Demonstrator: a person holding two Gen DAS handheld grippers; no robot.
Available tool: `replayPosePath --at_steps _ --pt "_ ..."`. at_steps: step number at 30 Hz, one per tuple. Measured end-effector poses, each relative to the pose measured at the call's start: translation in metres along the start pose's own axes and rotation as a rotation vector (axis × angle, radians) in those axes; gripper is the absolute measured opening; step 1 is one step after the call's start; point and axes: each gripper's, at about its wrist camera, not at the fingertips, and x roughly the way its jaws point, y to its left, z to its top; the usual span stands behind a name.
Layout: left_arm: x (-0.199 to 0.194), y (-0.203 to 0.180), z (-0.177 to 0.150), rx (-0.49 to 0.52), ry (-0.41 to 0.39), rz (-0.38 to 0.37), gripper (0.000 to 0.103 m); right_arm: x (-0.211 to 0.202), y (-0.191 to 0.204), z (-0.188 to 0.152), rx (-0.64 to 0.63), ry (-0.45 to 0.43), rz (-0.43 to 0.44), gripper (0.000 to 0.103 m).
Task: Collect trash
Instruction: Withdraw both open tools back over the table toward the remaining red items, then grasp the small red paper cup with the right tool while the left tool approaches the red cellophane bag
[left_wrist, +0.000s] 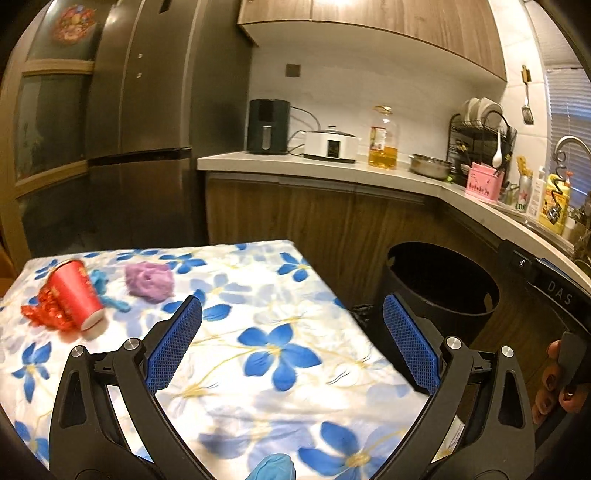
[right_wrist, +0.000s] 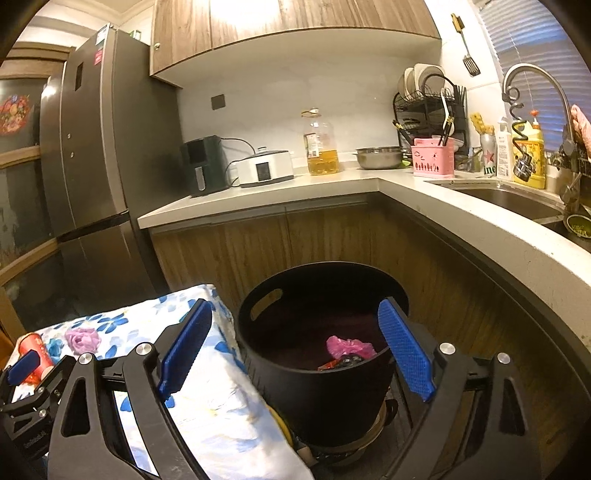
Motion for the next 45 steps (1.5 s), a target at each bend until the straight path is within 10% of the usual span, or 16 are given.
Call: replayPosePath --at_steps 45 --pt "-0.092 0.274 -0.046 -0.319 -0.032 0.516 0.097 0.042 0.349 -0.103 -0.318 0.191 0.68 0.089"
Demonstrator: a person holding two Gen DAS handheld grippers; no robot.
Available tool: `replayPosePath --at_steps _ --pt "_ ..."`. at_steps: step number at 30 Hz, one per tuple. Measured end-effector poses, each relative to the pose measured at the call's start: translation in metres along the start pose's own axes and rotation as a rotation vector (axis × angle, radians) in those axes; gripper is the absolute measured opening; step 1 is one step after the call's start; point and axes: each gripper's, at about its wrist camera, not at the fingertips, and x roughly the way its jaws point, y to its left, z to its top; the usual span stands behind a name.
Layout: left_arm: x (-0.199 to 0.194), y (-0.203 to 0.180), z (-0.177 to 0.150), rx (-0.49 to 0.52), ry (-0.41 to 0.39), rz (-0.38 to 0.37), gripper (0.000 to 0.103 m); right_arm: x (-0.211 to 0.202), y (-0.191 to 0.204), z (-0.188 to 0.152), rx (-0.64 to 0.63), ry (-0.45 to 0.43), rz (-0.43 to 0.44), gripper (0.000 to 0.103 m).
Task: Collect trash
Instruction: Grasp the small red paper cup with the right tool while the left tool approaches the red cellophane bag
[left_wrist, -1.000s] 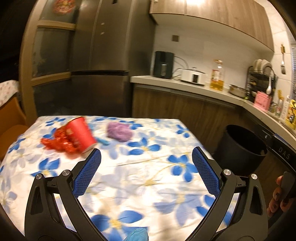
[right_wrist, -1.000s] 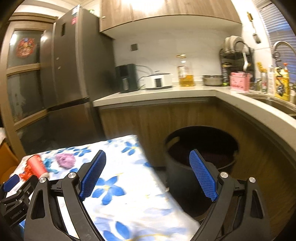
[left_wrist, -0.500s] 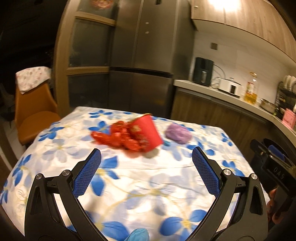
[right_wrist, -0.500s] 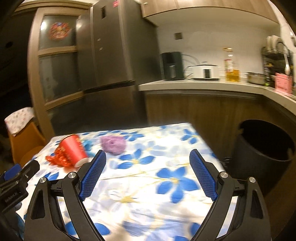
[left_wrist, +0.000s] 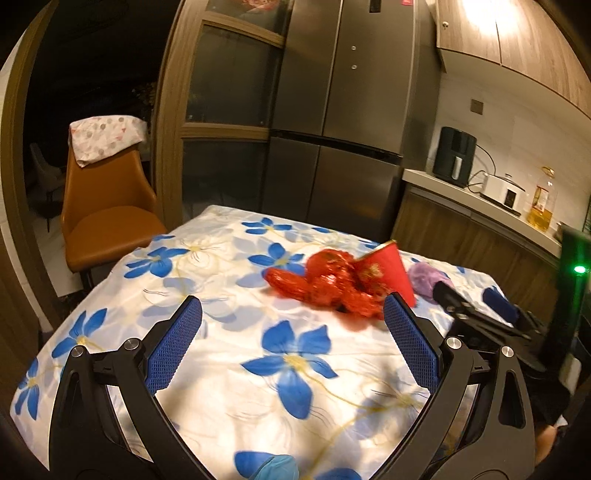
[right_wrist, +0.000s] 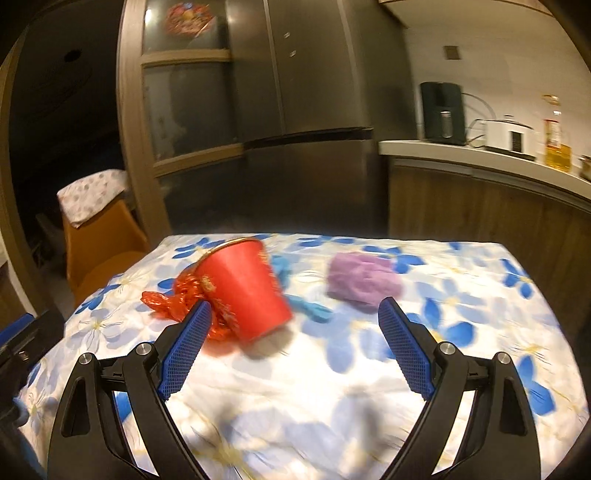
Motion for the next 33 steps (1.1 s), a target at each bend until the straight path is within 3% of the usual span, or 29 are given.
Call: replayPosePath --at_steps 14,21,28,33 --pt "0.029 0.022 0.014 -0.027 0.003 0.005 0.097 0.075 0.025 0.016 -0.04 0.114 0.093 0.088" --pt "0.04 0.023 0.014 -0.03 0.019 0.002 0.097 0.09 0.021 0.012 -0.013 0.182 0.131 0.072" --pt "0.043 0.023 0.014 -0.026 0.027 0.006 0.097 0.086 0.02 0.012 -0.014 0.171 0.14 0.067" --pt "0.051 0.021 0.012 -0.02 0.038 0.007 0.097 0.063 0.006 0.016 0.02 0.104 0.11 0.066"
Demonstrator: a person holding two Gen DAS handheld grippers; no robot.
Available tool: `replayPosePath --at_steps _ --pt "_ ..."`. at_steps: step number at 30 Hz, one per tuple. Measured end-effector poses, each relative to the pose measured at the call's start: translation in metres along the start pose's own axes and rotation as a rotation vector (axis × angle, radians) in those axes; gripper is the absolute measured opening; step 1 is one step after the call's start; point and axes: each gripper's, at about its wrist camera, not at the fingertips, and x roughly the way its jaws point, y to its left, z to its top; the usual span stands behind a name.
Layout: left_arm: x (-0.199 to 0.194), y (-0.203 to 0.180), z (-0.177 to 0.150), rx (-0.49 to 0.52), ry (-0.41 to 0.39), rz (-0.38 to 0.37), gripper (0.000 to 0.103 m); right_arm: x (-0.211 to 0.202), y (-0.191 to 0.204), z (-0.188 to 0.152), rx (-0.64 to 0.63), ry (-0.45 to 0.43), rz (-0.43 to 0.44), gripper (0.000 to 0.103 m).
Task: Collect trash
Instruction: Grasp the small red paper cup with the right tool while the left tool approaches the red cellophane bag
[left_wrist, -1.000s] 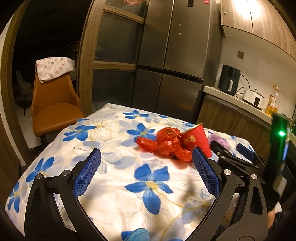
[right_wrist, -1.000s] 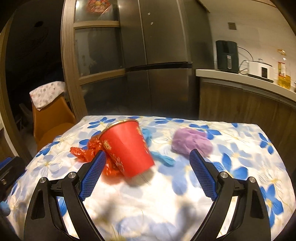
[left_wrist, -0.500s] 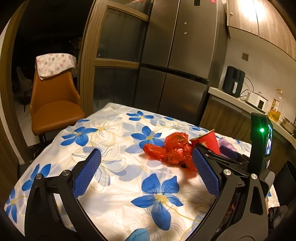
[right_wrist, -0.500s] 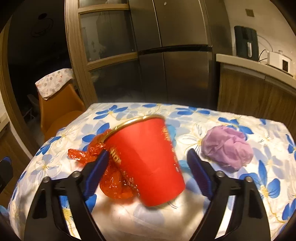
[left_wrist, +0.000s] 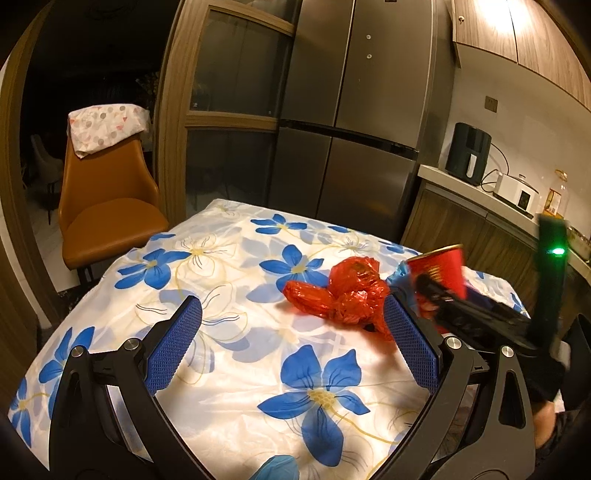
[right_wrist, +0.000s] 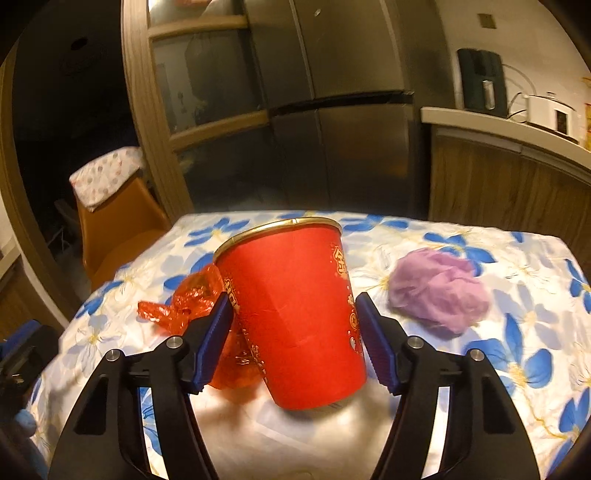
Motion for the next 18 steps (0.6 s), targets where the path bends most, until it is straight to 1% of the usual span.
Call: replayPosePath --at_steps 6,9,12,16,17,18 --pt "0.019 -0.011 0.005 -0.026 0.02 -0.033 0.097 -0.038 -0.023 -0.003 0.079 -0.076 -0.028 0.066" --pt "0.034 -0.024 0.01 -0.013 0.019 -0.047 0.097 -0.056 -0.031 -0.005 0.108 -0.11 -0.035 0.066" --pt "0.052 -0.04 0.015 0.007 0.006 -0.032 0.097 -0.072 -0.037 -0.007 0.126 -0.136 -0.035 0.066" --pt "0.075 -0.053 0.017 0.026 0.027 -0.008 0.097 -0.09 -0.044 -0.011 0.137 -0.161 -0.039 0.066" --pt "0.081 -0.055 0.016 0.031 0.042 -0.003 0.095 -0.093 -0.046 -0.011 0.139 -0.165 -0.04 0.066" --pt "0.087 -0.056 0.015 0.033 0.062 -0.004 0.091 -0.097 -0.047 -0.012 0.141 -0.171 -0.039 0.066"
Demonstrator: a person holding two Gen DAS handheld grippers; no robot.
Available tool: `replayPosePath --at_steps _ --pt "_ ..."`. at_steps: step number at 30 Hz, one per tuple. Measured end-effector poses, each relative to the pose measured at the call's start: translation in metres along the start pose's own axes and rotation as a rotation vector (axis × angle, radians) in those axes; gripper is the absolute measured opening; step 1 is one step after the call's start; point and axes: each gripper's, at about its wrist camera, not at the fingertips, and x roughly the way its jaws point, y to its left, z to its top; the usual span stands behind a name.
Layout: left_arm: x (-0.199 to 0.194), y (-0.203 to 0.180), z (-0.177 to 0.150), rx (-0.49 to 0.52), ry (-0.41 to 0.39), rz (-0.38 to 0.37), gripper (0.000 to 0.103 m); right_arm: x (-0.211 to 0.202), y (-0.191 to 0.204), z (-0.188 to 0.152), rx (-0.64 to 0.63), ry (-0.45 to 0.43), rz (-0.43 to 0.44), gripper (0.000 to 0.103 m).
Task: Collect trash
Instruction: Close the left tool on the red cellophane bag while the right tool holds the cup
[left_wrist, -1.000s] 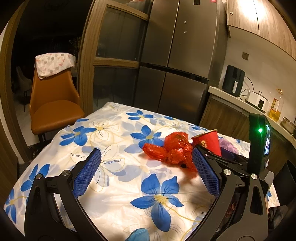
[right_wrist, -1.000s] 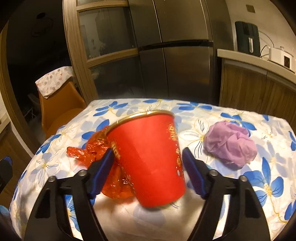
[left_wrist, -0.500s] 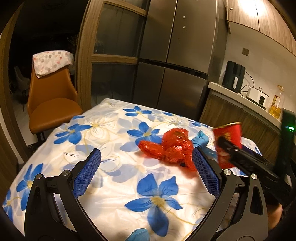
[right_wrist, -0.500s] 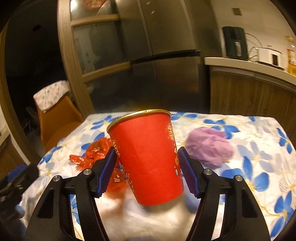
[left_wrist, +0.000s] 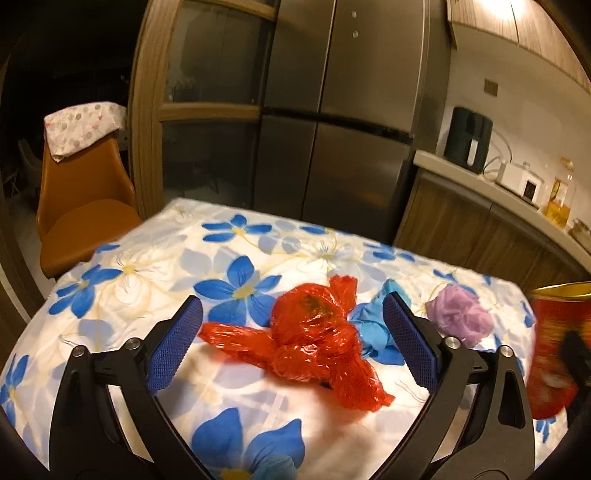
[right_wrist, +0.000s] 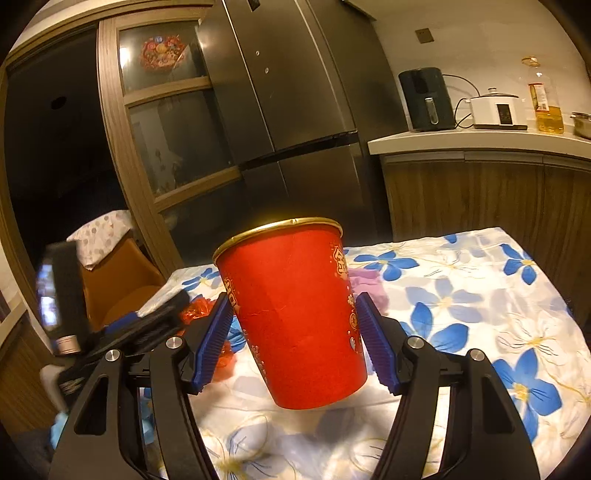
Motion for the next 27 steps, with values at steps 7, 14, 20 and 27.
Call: replayPosePath --at_steps 7,14,20,27 --pt "0.022 -0.007 -0.004 0.034 0.083 0.009 0.044 -0.013 -0.007 -0.001 0.007 -0.01 -0.008 0.066" --pt "0.011 -0.013 -0.009 0.061 0.074 0.0 0.018 -0.023 -0.008 -0.004 0.004 -0.009 -0.019 0.066" --pt "-0.029 -0.001 -0.011 -0.007 0.03 -0.039 0.015 -0.037 -0.007 -0.003 -0.003 -0.019 -0.02 0.066" --pt "-0.088 0.006 -0.013 -0.032 -0.046 -0.066 0.015 -0.057 -0.008 -0.004 -0.01 -0.037 -0.02 0.066"
